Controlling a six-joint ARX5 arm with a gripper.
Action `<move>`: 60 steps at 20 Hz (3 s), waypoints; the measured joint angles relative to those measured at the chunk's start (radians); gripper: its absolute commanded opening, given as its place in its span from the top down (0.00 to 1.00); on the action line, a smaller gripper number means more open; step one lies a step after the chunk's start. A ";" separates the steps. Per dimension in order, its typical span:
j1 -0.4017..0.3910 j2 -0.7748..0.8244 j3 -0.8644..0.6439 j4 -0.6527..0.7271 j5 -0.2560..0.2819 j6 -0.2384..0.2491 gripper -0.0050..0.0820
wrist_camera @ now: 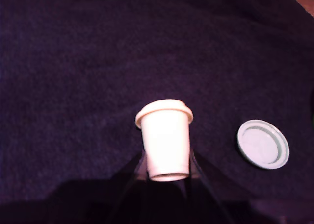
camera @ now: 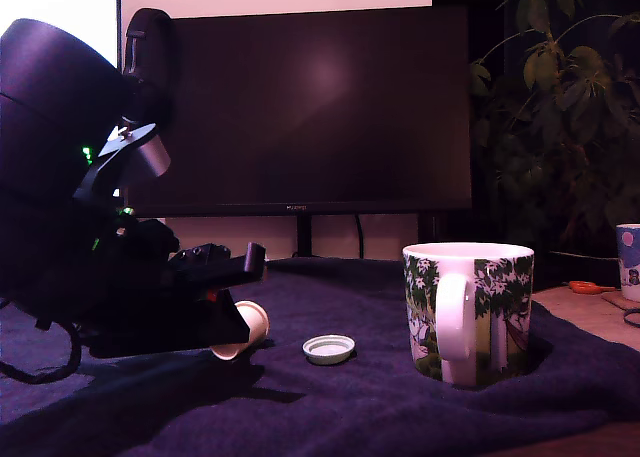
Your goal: Pick up the coffee capsules on the table and drop them inside the coffee cup
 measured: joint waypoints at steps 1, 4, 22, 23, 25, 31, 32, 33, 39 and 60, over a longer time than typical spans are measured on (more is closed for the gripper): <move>0.000 0.000 0.000 0.000 0.003 0.045 0.90; 0.000 -0.009 0.000 -0.002 0.037 0.130 0.90; 0.001 -0.386 0.002 -0.226 0.288 0.488 0.94; 0.001 -0.399 0.002 -0.230 0.316 0.487 0.95; 0.001 -0.408 0.002 -0.230 0.368 0.484 0.97; 0.001 -0.408 0.039 -0.246 0.491 0.427 0.97; 0.001 -0.408 0.064 -0.256 0.508 0.412 0.97; 0.001 -0.408 0.092 -0.276 0.525 0.412 0.97; 0.001 -0.389 0.217 -0.399 0.605 0.406 0.97; -0.049 -0.028 0.679 -0.880 0.698 0.497 0.97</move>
